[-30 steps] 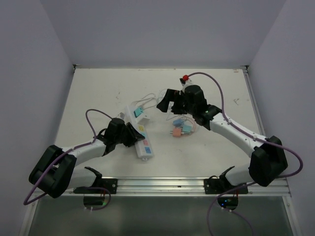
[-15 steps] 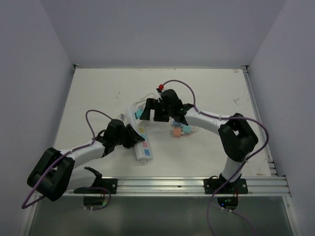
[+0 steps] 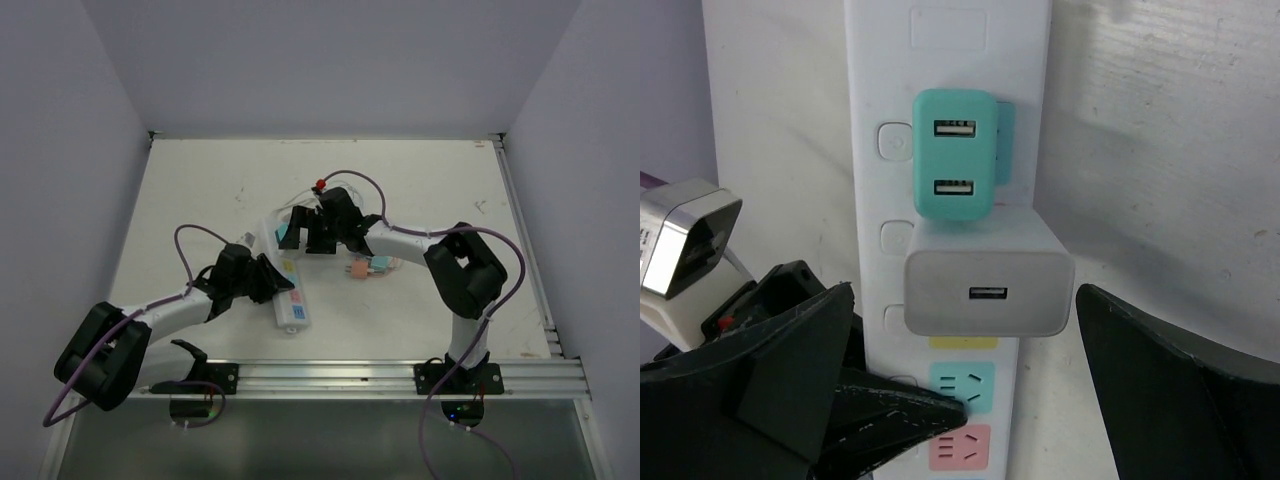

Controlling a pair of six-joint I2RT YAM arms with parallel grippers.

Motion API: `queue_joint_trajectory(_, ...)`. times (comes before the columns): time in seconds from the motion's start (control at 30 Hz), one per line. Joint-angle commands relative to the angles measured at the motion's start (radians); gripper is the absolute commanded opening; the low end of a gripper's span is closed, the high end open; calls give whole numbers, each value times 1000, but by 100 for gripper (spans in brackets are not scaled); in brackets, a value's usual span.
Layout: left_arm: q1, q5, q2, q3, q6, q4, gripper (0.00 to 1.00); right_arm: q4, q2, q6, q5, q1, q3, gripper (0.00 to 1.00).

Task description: Pull the plug off the socket

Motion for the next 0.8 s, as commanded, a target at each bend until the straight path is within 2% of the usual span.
queue_joint_trajectory(0.0,0,15,-11,-28,51,-21,0,39,17,0,-18,5,44,97)
queue_joint_trajectory(0.2,0,20,-17,-37,55,-20,0,39,25,-15,-17,4,48,93)
queue_joint_trajectory(0.4,0,21,-27,-50,55,-17,0,59,28,-11,-32,4,52,77)
queue_joint_trajectory(0.5,0,20,-31,-54,55,-12,0,63,26,-11,-40,4,51,60)
queue_joint_trajectory(0.53,0,20,-31,-56,55,-12,0,65,26,-11,-41,4,49,52)
queue_joint_trajectory(0.6,0,20,-31,-57,55,-8,1,72,28,-8,-50,4,43,42)
queue_joint_trajectory(0.63,0,18,-31,-59,54,-5,4,74,28,-5,-52,4,38,32)
queue_joint_trajectory(0.7,0,18,-34,-60,51,5,13,77,25,-4,-58,4,25,22)
queue_joint_trajectory(0.73,0,15,-36,-60,48,6,18,80,22,-4,-58,4,20,13)
queue_joint_trajectory(0.77,0,13,-39,-62,46,11,26,83,17,-4,-60,4,8,10)
